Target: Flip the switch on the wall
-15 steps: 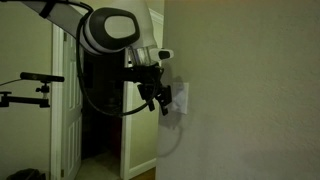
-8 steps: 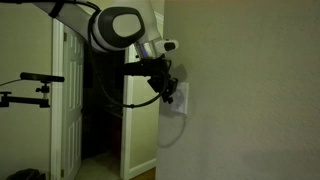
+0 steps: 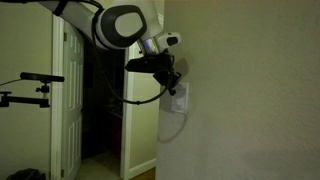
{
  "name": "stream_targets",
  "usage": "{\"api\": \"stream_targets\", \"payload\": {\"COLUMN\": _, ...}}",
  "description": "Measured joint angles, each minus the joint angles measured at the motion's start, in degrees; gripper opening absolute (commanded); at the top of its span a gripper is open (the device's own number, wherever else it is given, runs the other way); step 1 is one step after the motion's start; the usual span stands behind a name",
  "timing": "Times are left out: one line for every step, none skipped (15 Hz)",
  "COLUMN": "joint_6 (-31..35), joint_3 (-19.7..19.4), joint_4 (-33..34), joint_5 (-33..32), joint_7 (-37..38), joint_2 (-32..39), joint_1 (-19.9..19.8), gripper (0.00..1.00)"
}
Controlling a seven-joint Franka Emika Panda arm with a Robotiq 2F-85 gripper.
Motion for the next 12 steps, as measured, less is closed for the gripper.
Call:
{"api": "stream_targets", "payload": {"joint_6": 0.72, "joint_3": 0.0, "joint_4": 0.28, "joint_5": 0.29, "joint_7": 0.0, "joint_2": 0.4, "joint_1": 0.0, "gripper": 0.03}}
{"api": "stream_targets", "payload": {"joint_6": 1.39, "joint_3": 0.0, "joint_4": 0.58, "joint_5": 0.49, "joint_7": 0.0, "joint_2": 0.84, "joint_1": 0.0, "gripper": 0.03}}
{"api": "stream_targets", "payload": {"joint_6": 1.85, "joint_3": 0.0, "joint_4": 0.95, "joint_5": 0.65, "joint_7": 0.0, "joint_2": 1.31, "joint_1": 0.0, "gripper": 0.03}}
{"api": "stream_targets", "payload": {"joint_6": 2.25, "joint_3": 0.0, "joint_4": 1.35, "joint_5": 0.75, "joint_7": 0.0, "joint_2": 1.83, "joint_1": 0.0, "gripper": 0.03}}
{"api": "stream_targets", "payload": {"joint_6": 2.59, "joint_3": 0.0, "joint_4": 1.78, "joint_5": 0.87, "joint_7": 0.0, "joint_2": 2.37, "joint_1": 0.0, "gripper": 0.03}}
{"api": "stream_targets", "payload": {"joint_6": 2.9, "joint_3": 0.01, "joint_4": 2.21, "joint_5": 1.0, "joint_7": 0.0, "joint_2": 2.88, "joint_1": 0.0, "gripper": 0.03}}
{"api": "stream_targets", "payload": {"joint_6": 2.95, "joint_3": 0.0, "joint_4": 2.54, "joint_5": 1.08, "joint_7": 0.0, "joint_2": 3.29, "joint_1": 0.0, "gripper": 0.03}}
{"api": "stream_targets", "payload": {"joint_6": 2.93, "joint_3": 0.01, "joint_4": 2.55, "joint_5": 1.16, "joint_7": 0.0, "joint_2": 3.29, "joint_1": 0.0, "gripper": 0.03}}
{"api": "stream_targets", "payload": {"joint_6": 2.93, "joint_3": 0.0, "joint_4": 2.55, "joint_5": 1.23, "joint_7": 0.0, "joint_2": 3.29, "joint_1": -0.01, "gripper": 0.03}}
{"api": "stream_targets", "payload": {"joint_6": 2.93, "joint_3": 0.0, "joint_4": 2.56, "joint_5": 1.29, "joint_7": 0.0, "joint_2": 3.29, "joint_1": -0.02, "gripper": 0.03}}
{"api": "stream_targets", "payload": {"joint_6": 2.93, "joint_3": 0.01, "joint_4": 2.56, "joint_5": 1.37, "joint_7": 0.0, "joint_2": 3.29, "joint_1": -0.02, "gripper": 0.03}}
{"api": "stream_targets", "payload": {"joint_6": 2.94, "joint_3": 0.0, "joint_4": 2.56, "joint_5": 1.42, "joint_7": 0.0, "joint_2": 3.29, "joint_1": -0.02, "gripper": 0.03}}
